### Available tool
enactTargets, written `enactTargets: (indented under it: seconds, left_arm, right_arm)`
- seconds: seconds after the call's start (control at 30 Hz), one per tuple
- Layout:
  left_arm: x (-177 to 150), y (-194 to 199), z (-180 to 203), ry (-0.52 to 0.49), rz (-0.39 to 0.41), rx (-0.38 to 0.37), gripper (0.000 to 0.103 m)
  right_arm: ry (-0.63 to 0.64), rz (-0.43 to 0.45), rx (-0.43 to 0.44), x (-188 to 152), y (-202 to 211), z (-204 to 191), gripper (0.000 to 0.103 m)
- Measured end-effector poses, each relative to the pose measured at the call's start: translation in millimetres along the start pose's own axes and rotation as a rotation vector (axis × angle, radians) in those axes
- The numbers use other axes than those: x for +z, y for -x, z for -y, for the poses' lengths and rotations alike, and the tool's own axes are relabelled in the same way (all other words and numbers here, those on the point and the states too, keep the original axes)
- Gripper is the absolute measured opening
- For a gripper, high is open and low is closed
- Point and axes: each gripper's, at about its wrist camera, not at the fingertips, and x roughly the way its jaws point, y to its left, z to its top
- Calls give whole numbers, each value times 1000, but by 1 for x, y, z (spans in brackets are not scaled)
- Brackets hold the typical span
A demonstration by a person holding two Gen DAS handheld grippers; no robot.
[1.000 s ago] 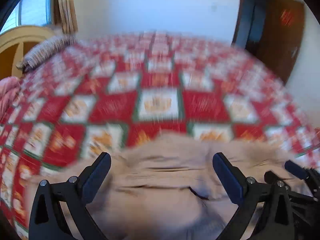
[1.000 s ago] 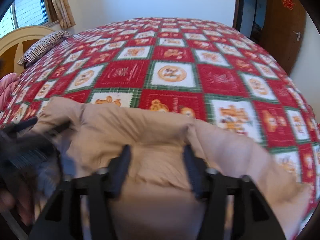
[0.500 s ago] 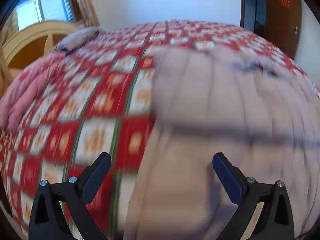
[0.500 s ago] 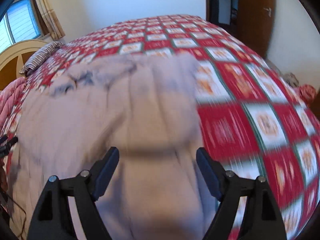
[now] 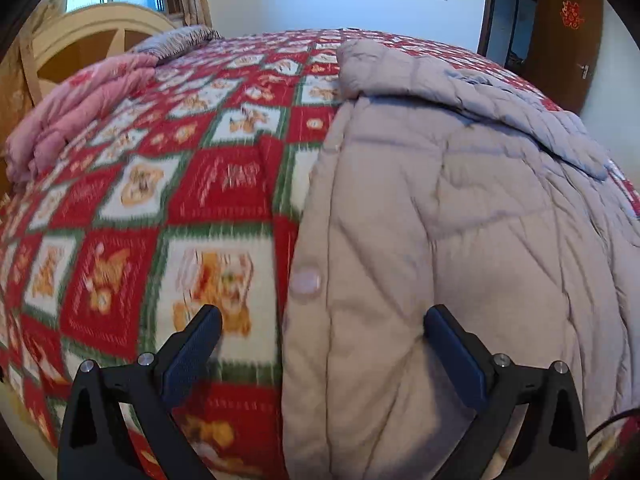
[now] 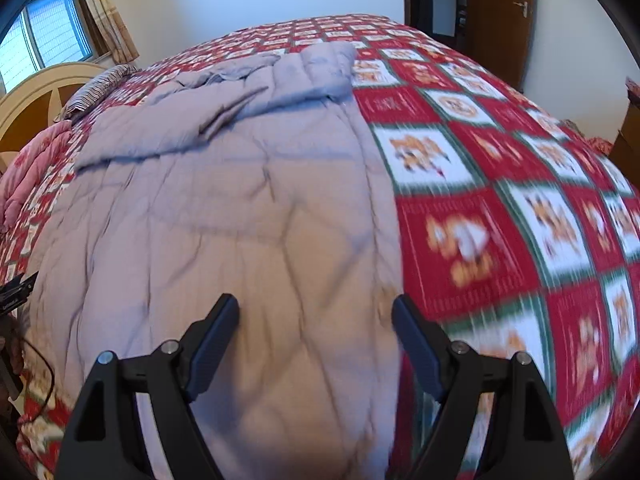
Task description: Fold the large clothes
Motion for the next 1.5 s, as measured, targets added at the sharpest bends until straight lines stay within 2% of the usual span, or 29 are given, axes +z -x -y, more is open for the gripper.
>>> enactTargets:
  seconds: [0.07,0.13,0.27,0.47,0.67,0.7,0.73,0.77,0.8,0.83,0.9,0.97,1.0,1.07,1.13,1.37,1.5]
  left_arm:
    - [-5,2,-1,16,-9,-34,102]
    - [-7,2,1,19,-20,-68,102]
    - [-11,4,5,12,-25,-99,101]
    - [-22,10,10,-19,-38,-119,99]
    - [-30,14,8,-28,-49,-119,99]
    - [-31,14,8,-28,-47,-120,95]
    - [-30,15,9,-33,-44,-125,89]
    - [-31,16,10,-46,-39,-133,74]
    - [-30,18,13,-64,-34,-141,62]
    - [-30,22,17,-85,-25,-136,57]
    - [-29,28,19,-116,-9,-114,35]
    - [-25,36,16,-120,8,-121,19]
    - [-20,43,10,-109,16,-150,15]
    - [-13,58,6,-98,42,-187,14]
    - [-7,75,6,-113,78,-186,14]
    - [18,136,4,-112,195,-253,12]
    - [28,179,6,-115,270,-319,11]
  right_arm:
    - [-19,-3,11,-12,6,2,79]
    - [-25,-19,39,-24,9,2,71]
    - [-48,-34,56,-42,11,3,68]
    - [-132,-67,105,-63,9,15,65]
    - [-132,-65,120,-71,11,16,61]
    - [-133,-62,128,-71,11,16,58]
    - [-137,-59,136,-72,11,17,49]
    - [-143,-55,147,-73,11,18,41]
    - [-145,-51,165,-72,11,17,27]
    - [-138,-40,177,-71,13,14,22]
    - [-119,-19,167,-73,16,7,18]
    - [-111,10,170,-73,20,4,16]
    - [-117,32,182,-72,26,5,15]
    - [-135,67,212,-69,37,8,14]
    - [-149,114,245,-64,53,11,14]
    - [-132,258,281,-49,109,3,13]
    - [-120,339,310,-37,138,-5,12]
